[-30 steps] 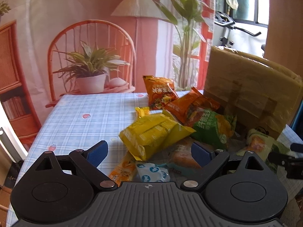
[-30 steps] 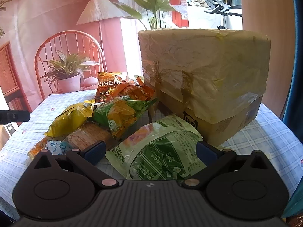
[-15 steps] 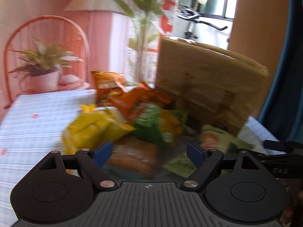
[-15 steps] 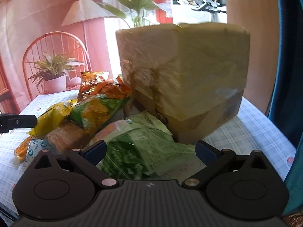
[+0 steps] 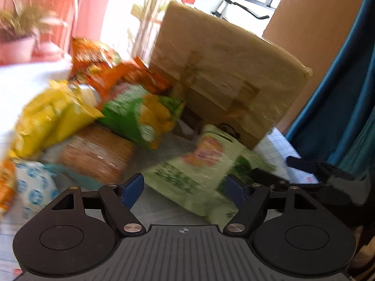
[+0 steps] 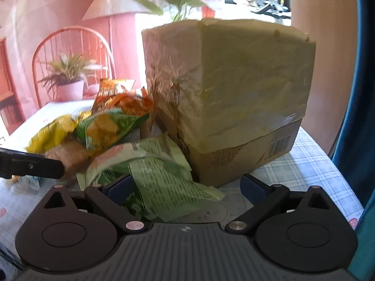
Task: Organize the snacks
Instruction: 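Lower the left gripper onto the pale green snack bag and close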
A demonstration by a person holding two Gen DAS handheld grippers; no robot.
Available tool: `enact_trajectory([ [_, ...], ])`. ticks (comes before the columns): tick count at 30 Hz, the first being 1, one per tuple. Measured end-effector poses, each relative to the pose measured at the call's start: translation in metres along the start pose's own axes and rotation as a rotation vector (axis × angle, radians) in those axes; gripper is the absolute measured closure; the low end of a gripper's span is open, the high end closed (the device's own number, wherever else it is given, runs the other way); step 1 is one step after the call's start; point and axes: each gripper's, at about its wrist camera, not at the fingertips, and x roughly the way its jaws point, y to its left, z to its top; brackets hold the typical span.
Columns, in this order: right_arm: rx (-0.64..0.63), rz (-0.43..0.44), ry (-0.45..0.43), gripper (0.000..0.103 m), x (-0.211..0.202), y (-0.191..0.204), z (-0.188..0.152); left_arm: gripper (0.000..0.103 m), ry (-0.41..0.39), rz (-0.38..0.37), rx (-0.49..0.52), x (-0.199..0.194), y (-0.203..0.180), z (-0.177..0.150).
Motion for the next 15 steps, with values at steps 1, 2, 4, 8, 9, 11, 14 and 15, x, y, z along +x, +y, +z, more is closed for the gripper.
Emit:
enact_trajectory([
  [1, -0.003, 0.005, 0.005, 0.005, 0.001, 0.000, -0.001, 0.025, 0.010, -0.021, -0.023, 0.005, 0.002, 0.001],
  [2, -0.004, 0.010, 0.010, 0.005, 0.001, -0.001, -0.003, 0.025, 0.016, -0.031, -0.045, 0.008, 0.003, 0.001],
  [4, -0.013, 0.021, 0.022, 0.005, 0.002, -0.002, -0.005, 0.025, 0.022, -0.039, -0.073, 0.010, 0.003, 0.001],
  [8, -0.036, 0.064, 0.061, 0.005, 0.008, 0.000, -0.013, 0.025, 0.026, -0.033, -0.074, 0.014, 0.002, 0.001],
  [9, -0.038, 0.070, 0.070, 0.005, 0.009, 0.001, -0.015, 0.025, 0.028, -0.035, -0.079, 0.015, 0.003, 0.001],
  [11, -0.039, 0.080, 0.084, 0.007, 0.011, 0.004, -0.016, 0.025, 0.029, -0.039, -0.089, 0.012, 0.002, 0.002],
  [14, -0.046, 0.122, 0.096, 0.010, 0.011, 0.010, -0.016, 0.025, 0.020, -0.034, -0.099, 0.006, 0.006, 0.003],
  [15, -0.057, 0.130, 0.100, 0.011, 0.010, 0.013, -0.016, 0.025, 0.018, -0.033, -0.105, 0.004, 0.007, 0.003],
])
